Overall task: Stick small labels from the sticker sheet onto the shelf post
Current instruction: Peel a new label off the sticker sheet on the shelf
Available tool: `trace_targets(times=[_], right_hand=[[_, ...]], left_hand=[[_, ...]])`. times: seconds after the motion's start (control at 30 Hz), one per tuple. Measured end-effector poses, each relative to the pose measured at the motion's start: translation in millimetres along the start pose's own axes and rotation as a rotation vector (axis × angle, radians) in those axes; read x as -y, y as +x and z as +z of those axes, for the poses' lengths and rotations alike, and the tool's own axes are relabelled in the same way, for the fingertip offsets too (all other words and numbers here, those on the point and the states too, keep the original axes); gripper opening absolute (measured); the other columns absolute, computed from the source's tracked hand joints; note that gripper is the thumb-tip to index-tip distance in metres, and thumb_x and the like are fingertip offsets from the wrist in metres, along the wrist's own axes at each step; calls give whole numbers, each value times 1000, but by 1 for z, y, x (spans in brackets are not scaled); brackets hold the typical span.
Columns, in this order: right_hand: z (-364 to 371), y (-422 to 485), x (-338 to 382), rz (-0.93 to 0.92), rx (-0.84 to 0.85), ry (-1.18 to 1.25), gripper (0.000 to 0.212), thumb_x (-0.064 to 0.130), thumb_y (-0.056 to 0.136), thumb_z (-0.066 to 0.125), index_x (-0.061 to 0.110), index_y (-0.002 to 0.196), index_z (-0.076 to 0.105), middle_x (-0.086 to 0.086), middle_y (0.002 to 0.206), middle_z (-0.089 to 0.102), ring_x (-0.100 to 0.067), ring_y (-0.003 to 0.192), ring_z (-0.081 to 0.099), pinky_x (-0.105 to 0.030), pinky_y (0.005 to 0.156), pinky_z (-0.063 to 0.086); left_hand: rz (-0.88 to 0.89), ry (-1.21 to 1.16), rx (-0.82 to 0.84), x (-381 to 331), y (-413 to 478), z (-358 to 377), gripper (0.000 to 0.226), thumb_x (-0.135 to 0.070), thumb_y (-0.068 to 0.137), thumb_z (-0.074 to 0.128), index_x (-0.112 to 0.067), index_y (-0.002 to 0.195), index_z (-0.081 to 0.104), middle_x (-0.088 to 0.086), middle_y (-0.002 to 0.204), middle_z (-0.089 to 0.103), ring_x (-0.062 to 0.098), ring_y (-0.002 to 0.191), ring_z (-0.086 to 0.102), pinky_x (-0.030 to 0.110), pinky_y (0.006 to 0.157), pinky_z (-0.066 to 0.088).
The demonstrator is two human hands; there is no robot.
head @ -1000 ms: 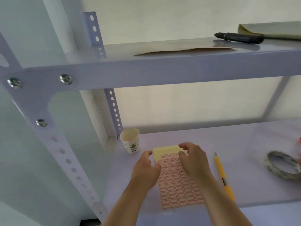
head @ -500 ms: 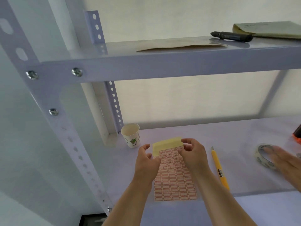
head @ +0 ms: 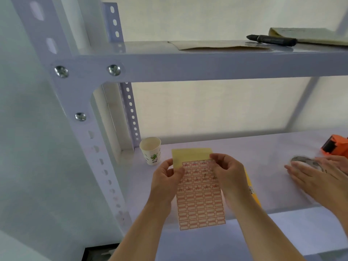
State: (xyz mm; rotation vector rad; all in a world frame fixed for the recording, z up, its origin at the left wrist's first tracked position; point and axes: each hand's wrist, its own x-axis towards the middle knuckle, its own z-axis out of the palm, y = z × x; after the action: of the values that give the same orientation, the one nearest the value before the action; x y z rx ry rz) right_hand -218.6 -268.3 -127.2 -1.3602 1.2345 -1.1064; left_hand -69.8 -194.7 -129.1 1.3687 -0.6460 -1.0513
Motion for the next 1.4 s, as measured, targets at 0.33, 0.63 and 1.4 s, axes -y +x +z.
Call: trace_targets(times=[0.33, 0.63, 1.4], right_hand=[[-1, 4, 2, -581, -45, -601, 11, 22, 82, 76, 20, 93, 77, 6, 95, 62, -13, 91, 49, -21, 77, 42], [4, 8, 9, -639, 74, -474, 12, 28, 83, 74, 19, 90, 75, 7, 86, 67, -12, 78, 63, -27, 70, 55], [15, 6, 13, -569, 52, -404, 7, 23, 80, 74, 18, 76, 71, 11, 74, 65, 3, 63, 59, -10, 58, 49]], left_hand=[[14, -110, -56, -3, -5, 25, 16, -17, 93, 68, -4, 99, 75, 17, 90, 79, 34, 77, 76, 46, 72, 64], [-30, -372, 65, -9, -4, 32, 26, -17, 86, 64, 3, 98, 75, 18, 84, 77, 27, 71, 76, 35, 61, 62], [23, -343, 82, -2, 7, 27, 27, -20, 87, 64, 2, 97, 77, 21, 89, 74, 27, 77, 69, 36, 73, 56]])
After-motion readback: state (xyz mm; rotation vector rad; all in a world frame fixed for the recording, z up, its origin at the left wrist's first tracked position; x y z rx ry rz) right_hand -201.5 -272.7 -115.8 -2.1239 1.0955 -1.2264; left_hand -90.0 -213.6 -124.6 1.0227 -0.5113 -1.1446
